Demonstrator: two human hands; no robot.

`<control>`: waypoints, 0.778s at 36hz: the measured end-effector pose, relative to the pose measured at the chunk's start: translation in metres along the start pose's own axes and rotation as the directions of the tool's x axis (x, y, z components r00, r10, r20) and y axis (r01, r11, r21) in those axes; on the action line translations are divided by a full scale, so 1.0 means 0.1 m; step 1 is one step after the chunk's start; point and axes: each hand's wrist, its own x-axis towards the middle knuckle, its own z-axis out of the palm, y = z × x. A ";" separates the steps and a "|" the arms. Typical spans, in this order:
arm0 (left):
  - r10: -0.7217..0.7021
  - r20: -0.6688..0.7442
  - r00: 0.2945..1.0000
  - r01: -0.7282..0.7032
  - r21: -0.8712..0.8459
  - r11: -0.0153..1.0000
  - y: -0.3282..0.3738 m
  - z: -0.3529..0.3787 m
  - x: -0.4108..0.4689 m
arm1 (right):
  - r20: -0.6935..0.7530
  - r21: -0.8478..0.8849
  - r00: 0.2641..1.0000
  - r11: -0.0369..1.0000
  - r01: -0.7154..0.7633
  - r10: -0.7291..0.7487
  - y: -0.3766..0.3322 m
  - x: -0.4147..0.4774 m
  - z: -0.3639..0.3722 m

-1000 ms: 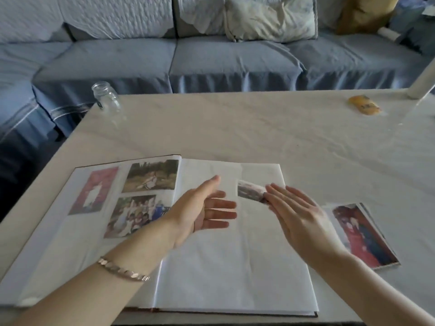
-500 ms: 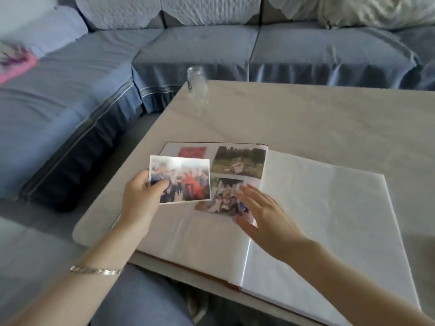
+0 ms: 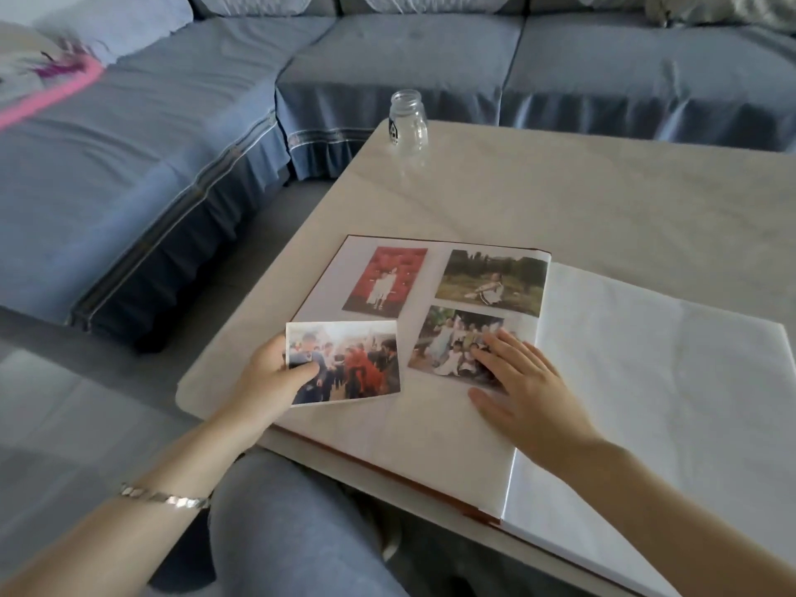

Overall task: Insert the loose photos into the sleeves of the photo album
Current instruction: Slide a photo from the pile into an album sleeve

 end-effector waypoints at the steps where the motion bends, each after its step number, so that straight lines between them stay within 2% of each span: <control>1: -0.011 0.025 1.000 0.010 0.015 1.000 -0.01 -0.02 0.02 | -0.011 0.004 1.000 1.000 0.000 0.000 0.00 0.00 0.01; 5: -0.061 0.171 0.983 0.037 0.139 0.990 -0.03 -0.13 0.08 | 0.001 0.009 1.000 1.000 -0.003 0.003 0.01 0.00 -0.01; 9: -0.123 0.375 0.919 0.009 0.292 0.956 -0.03 -0.21 0.09 | -0.006 0.023 1.000 1.000 -0.008 0.008 0.00 -0.01 -0.01; 14: -0.188 0.446 0.875 0.000 0.389 0.921 -0.02 -0.22 0.16 | -0.014 0.049 1.000 0.999 -0.009 0.010 -0.01 -0.02 -0.01; 20: -0.238 0.486 0.841 0.035 0.390 0.920 -0.05 -0.29 0.18 | 0.016 0.070 1.000 0.998 -0.009 0.007 0.02 -0.04 -0.04; 28: -0.149 0.560 0.815 -0.045 0.318 0.947 0.10 -0.05 0.12 | 0.025 0.096 1.000 0.995 -0.001 -0.001 0.07 -0.02 -0.04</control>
